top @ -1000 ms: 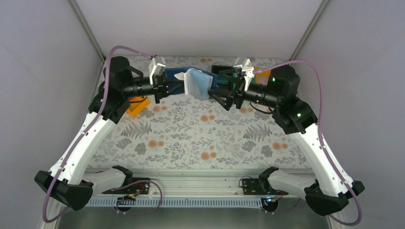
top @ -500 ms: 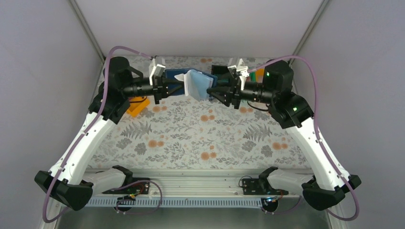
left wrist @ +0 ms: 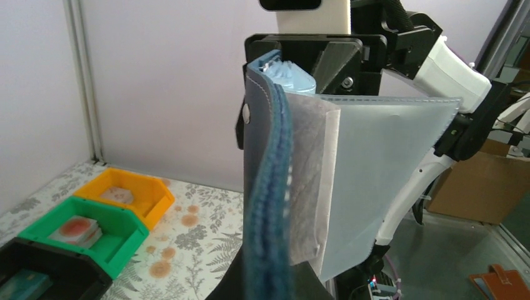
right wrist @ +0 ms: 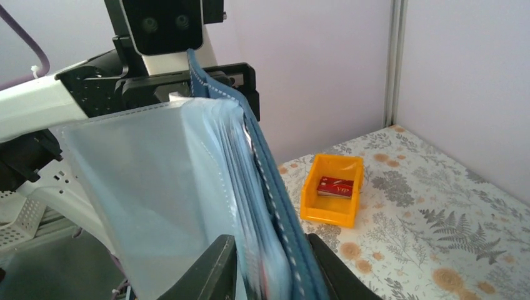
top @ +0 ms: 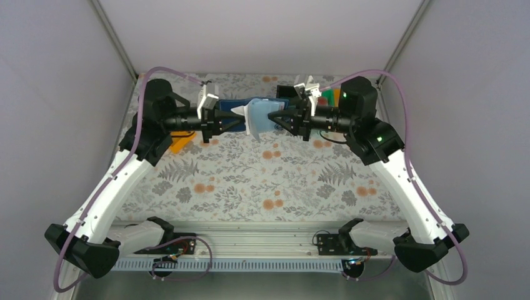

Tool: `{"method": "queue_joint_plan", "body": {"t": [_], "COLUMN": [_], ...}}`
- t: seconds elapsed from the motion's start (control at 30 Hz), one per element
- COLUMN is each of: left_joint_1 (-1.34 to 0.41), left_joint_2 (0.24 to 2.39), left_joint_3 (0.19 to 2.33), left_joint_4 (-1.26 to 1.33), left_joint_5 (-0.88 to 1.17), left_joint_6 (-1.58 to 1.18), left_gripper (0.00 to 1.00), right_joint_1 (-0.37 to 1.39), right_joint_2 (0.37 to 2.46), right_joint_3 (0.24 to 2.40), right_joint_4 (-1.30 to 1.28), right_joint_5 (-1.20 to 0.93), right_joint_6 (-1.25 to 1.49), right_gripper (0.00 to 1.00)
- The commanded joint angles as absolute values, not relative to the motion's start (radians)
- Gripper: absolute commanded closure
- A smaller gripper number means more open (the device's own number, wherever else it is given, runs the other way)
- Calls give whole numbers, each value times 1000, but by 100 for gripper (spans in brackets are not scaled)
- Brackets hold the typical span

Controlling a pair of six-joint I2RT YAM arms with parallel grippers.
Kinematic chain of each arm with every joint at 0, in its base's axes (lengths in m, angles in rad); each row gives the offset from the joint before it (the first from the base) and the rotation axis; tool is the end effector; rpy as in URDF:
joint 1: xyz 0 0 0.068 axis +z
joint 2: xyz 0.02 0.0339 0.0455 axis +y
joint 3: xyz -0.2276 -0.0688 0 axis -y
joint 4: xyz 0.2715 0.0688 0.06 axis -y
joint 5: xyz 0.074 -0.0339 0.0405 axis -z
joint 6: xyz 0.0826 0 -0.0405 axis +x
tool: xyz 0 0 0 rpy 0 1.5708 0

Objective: Take the credit cards out of the card holder

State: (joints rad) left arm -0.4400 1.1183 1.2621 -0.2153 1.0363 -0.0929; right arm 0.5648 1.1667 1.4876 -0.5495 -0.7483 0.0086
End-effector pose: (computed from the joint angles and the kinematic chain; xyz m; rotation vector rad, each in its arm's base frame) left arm 0.2379 -0.1905 0.4082 1.0809 1.3885 -1.2359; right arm 0.2235 0.2082 0.4349 -1.0240 1.5619 1.0719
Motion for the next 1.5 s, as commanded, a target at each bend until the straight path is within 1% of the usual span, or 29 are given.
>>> {"method": "queue_joint_plan", "body": {"t": [0.0, 0.17, 0.27, 0.3, 0.33, 0.37, 0.4, 0.43, 0.47, 0.5, 0.6, 0.73, 0.8, 0.87, 0.9, 0.93, 1.0, 1.03, 1.13, 1.17, 1.2, 1.23, 1.33, 1.4, 1.47], "left_joint_1": [-458, -469, -475, -476, -476, -476, -476, -476, -475, -474, -474, -474, -472, -468, -463, -458, -449, -446, -440, -439, -437, -435, -430, -427, -426], "left_joint_2": [1105, 1113, 1118, 1118, 1120, 1120, 1117, 1114, 1110, 1106, 1107, 1124, 1130, 1130, 1129, 1128, 1122, 1119, 1106, 1102, 1098, 1096, 1089, 1085, 1082], "left_joint_3": [1253, 1244, 1237, 1235, 1233, 1232, 1230, 1229, 1228, 1230, 1229, 1229, 1236, 1237, 1237, 1236, 1236, 1233, 1224, 1218, 1213, 1210, 1196, 1190, 1185], "left_joint_4": [-140, -106, -95, -100, -111, -136, -155, -172, -191, -210, -245, -255, -282, -307, -315, -322, -331, -329, -312, -302, -293, -283, -253, -239, -232], "left_joint_5": [1084, 1082, 1064, 1049, 1028, 1004, 974, 951, 925, 901, 803, 662, 585, 538, 529, 526, 536, 563, 723, 775, 827, 864, 937, 952, 956], "left_joint_6": [-97, -122, -131, -132, -130, -124, -115, -101, -80, -55, -11, -16, -14, 3, 8, 11, 9, 11, 21, 18, 12, 2, -41, -54, -62], "left_gripper": [98, 98, 98, 97, 88, 65, 36, 11, 1, 0, 0, 0, 0, 2, 7, 17, 40, 49, 74, 83, 93, 97, 98, 98, 98], "right_joint_1": [590, 643, 669, 675, 679, 679, 679, 680, 680, 680, 690, 769, 802, 812, 813, 813, 812, 812, 806, 803, 800, 797, 769, 734, 720], "right_joint_2": [1177, 1203, 1231, 1238, 1241, 1240, 1236, 1232, 1232, 1234, 1270, 1308, 1312, 1309, 1301, 1291, 1262, 1247, 1219, 1213, 1208, 1196, 1124, 1089, 1078], "right_joint_3": [1464, 1474, 1493, 1501, 1505, 1510, 1513, 1516, 1524, 1538, 1584, 1625, 1640, 1642, 1634, 1625, 1598, 1582, 1558, 1557, 1555, 1549, 1482, 1454, 1446], "right_joint_4": [-459, -441, -444, -444, -445, -446, -451, -460, -472, -490, -544, -581, -587, -593, -590, -584, -568, -559, -552, -553, -560, -568, -554, -566, -596], "right_joint_5": [-722, -699, -710, -710, -706, -685, -647, -598, -545, -492, -384, -219, -195, -228, -256, -288, -347, -365, -422, -444, -454, -449, -433, -463, -483], "right_joint_6": [79, 91, 95, 97, 101, 109, 116, 125, 137, 152, 218, 272, 255, 224, 208, 186, 156, 147, 125, 116, 104, 91, 48, 28, 18], "right_gripper": [73, 86, 95, 96, 96, 96, 96, 96, 96, 96, 96, 96, 96, 96, 96, 96, 96, 96, 96, 95, 90, 82, 59, 50, 46]}}
